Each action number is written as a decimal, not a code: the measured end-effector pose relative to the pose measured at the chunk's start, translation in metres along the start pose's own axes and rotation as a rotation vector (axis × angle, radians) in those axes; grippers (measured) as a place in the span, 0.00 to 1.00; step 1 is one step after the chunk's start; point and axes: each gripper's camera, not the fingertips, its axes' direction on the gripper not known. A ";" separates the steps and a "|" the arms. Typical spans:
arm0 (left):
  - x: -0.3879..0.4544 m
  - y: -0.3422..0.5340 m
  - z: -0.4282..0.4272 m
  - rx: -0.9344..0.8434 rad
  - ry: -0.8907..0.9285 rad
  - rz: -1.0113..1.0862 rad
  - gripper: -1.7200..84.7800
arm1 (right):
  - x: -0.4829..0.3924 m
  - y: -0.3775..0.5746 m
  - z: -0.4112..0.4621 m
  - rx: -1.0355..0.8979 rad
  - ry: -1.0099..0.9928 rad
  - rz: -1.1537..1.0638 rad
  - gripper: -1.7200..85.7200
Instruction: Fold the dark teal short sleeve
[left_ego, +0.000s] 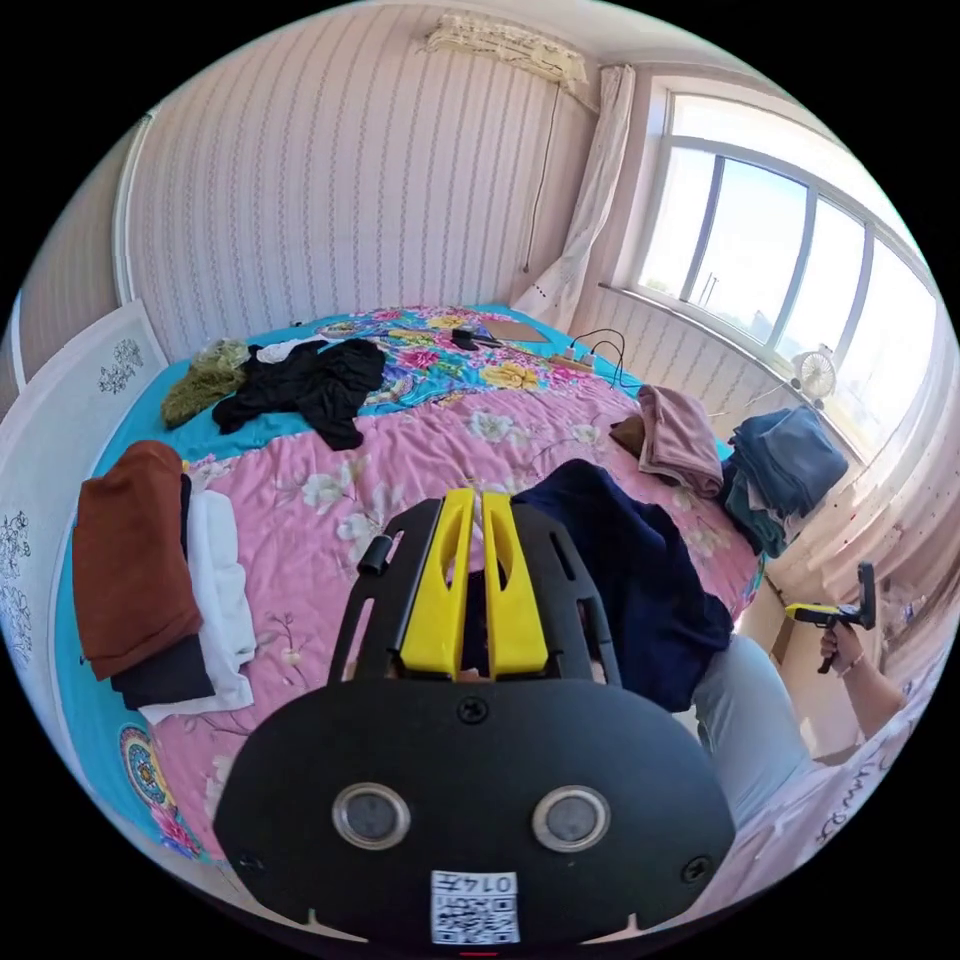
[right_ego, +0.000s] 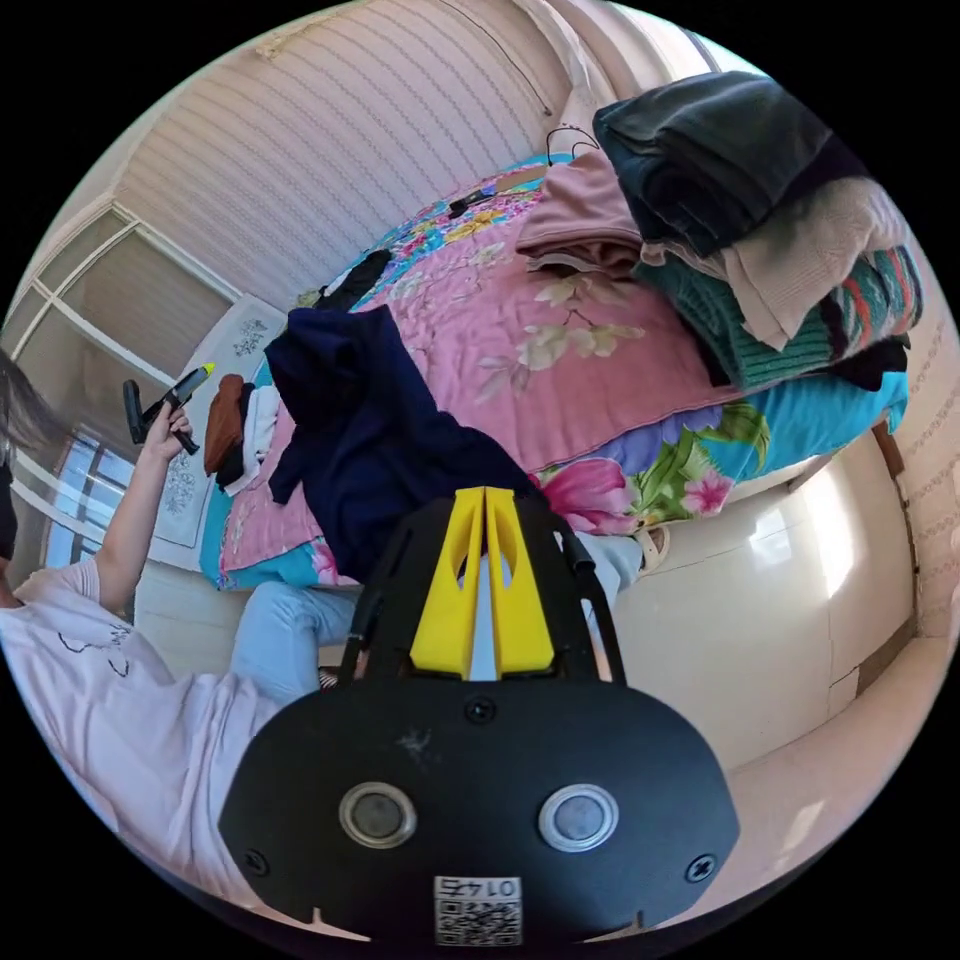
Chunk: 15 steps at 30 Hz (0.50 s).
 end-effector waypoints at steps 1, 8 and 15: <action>0.000 0.005 0.005 -0.013 -0.001 0.003 0.02 | 0.005 -0.005 0.006 0.004 -0.012 0.010 0.04; -0.033 0.078 0.066 -0.233 -0.102 -0.041 0.06 | -0.027 -0.090 0.072 -0.032 -0.093 -0.233 0.12; -0.065 0.131 0.126 -0.375 0.022 -0.262 0.09 | -0.062 -0.136 0.159 -0.308 -0.139 -0.365 0.17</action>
